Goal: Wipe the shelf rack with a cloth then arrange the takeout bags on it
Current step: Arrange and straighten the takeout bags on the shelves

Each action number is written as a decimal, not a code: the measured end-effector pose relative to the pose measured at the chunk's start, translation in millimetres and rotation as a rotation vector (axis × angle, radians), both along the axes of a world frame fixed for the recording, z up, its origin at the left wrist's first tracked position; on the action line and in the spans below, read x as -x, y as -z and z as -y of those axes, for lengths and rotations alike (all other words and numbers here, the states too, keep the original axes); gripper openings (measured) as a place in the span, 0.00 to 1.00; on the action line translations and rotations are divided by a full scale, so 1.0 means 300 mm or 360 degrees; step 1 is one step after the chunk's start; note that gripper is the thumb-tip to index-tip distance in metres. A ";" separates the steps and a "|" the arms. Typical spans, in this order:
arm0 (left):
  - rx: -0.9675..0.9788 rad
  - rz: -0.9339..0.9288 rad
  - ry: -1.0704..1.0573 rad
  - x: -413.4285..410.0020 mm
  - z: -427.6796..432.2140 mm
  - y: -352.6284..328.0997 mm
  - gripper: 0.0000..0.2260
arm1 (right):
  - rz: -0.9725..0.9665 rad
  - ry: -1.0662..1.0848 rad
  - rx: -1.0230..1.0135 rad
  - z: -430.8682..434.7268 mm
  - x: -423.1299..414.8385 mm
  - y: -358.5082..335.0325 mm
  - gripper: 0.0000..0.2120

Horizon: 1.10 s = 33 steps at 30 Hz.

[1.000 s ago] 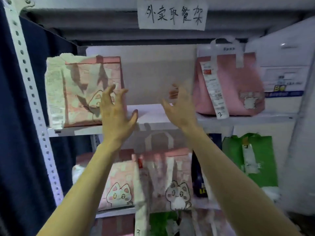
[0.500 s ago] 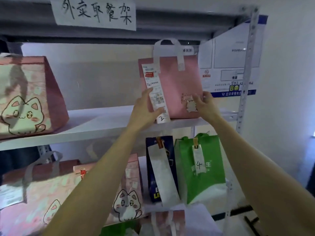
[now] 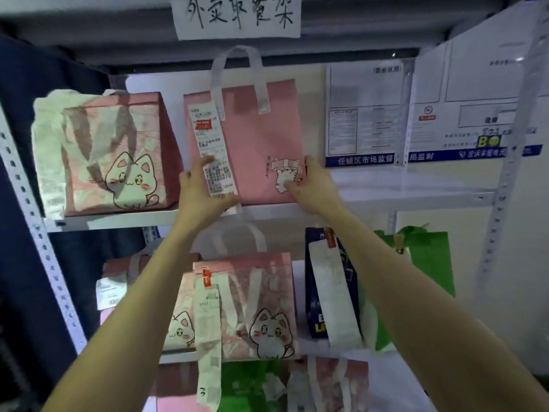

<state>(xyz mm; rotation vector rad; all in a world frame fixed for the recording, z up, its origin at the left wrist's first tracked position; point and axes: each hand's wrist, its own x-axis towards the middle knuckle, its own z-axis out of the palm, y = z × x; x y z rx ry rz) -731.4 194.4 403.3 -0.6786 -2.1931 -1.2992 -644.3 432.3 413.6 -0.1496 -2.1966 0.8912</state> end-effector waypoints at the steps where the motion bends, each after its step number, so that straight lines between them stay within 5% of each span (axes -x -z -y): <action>1: 0.0002 -0.0010 -0.0011 0.001 0.012 -0.002 0.44 | 0.0010 -0.0015 0.0010 0.016 0.009 0.003 0.19; 8: 0.0018 -0.0303 -0.0142 -0.007 0.080 0.053 0.39 | -0.0105 -0.0058 0.0075 0.049 -0.031 0.055 0.29; 13: -0.0455 -0.0732 -0.0386 -0.140 0.116 0.327 0.19 | -0.0808 0.0179 0.0195 0.146 -0.185 0.398 0.12; 15: -0.0381 -0.0468 -0.0433 -0.148 0.133 0.503 0.20 | -0.0572 0.0215 0.0249 0.182 -0.201 0.584 0.12; 19: -0.0055 0.0345 -0.0399 -0.094 0.188 0.797 0.31 | 0.0414 0.0149 0.0291 0.212 -0.161 0.871 0.28; 23: 0.0136 0.0637 -0.0236 -0.083 0.224 0.886 0.15 | 0.0762 0.0148 0.0217 0.226 -0.145 0.991 0.12; 28: 0.0063 0.0583 -0.0116 -0.169 0.273 0.833 0.11 | 0.0414 0.0252 0.0206 0.257 -0.247 0.963 0.01; 33: -0.0131 0.0108 0.0280 -0.371 0.290 0.652 0.10 | -0.0321 0.0213 0.0220 0.276 -0.497 0.860 0.07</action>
